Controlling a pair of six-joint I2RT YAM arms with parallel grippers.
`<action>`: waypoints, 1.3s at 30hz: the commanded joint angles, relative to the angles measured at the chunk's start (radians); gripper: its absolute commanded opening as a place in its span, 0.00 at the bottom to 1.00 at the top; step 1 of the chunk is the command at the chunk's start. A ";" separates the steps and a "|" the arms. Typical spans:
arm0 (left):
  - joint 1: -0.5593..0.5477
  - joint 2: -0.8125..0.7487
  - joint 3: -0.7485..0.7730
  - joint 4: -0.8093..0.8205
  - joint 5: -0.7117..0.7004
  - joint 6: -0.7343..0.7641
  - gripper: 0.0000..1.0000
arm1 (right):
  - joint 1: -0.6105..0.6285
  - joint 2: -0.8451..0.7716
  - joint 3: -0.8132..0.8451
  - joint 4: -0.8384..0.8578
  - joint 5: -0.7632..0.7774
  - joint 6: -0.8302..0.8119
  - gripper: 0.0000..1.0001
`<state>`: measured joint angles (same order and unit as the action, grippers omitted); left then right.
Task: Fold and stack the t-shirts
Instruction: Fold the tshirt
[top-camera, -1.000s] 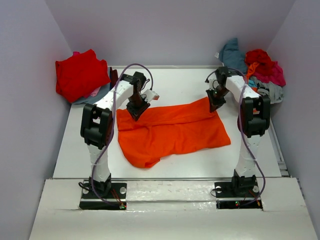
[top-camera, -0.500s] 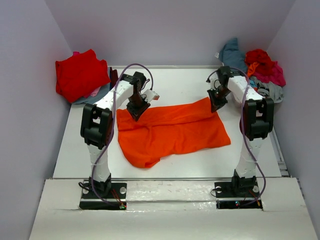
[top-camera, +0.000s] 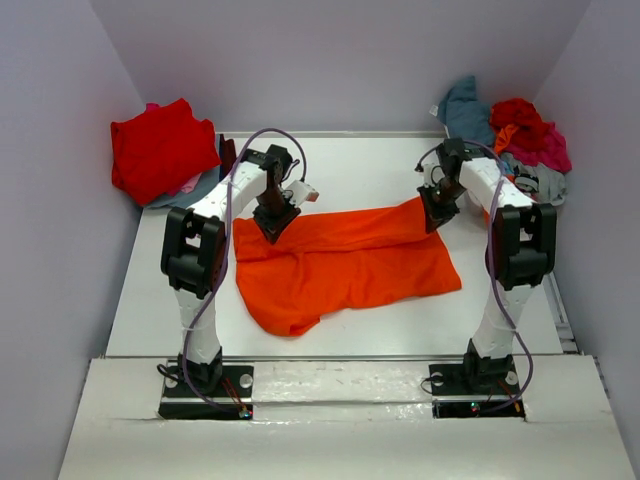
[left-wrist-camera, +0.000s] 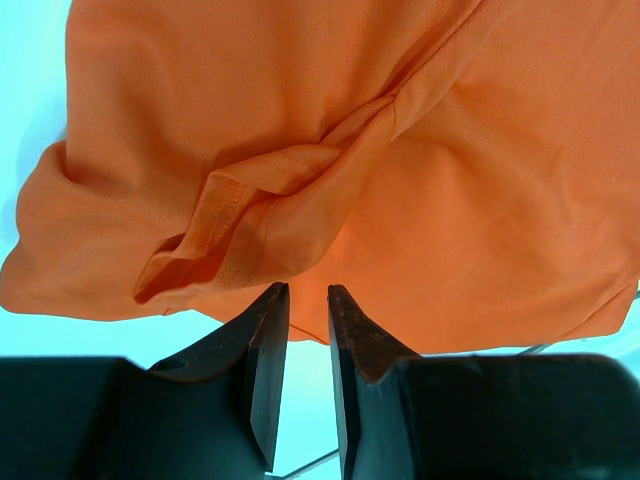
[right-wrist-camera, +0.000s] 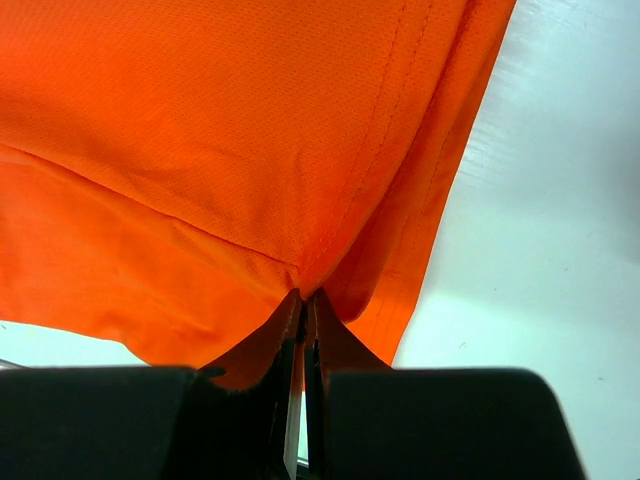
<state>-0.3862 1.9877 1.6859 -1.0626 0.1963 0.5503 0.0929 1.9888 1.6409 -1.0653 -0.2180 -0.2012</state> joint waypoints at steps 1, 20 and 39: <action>-0.014 -0.023 -0.009 -0.020 0.022 0.013 0.33 | 0.008 -0.071 -0.032 0.016 0.009 -0.018 0.07; -0.023 -0.050 -0.035 -0.025 0.014 0.019 0.33 | 0.008 -0.119 -0.173 0.061 -0.020 0.008 0.39; -0.023 -0.063 -0.052 -0.013 0.011 0.016 0.33 | 0.008 0.001 -0.059 0.064 0.002 0.029 0.44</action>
<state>-0.4046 1.9869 1.6440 -1.0580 0.2020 0.5537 0.0929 1.9675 1.5364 -1.0111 -0.2207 -0.1795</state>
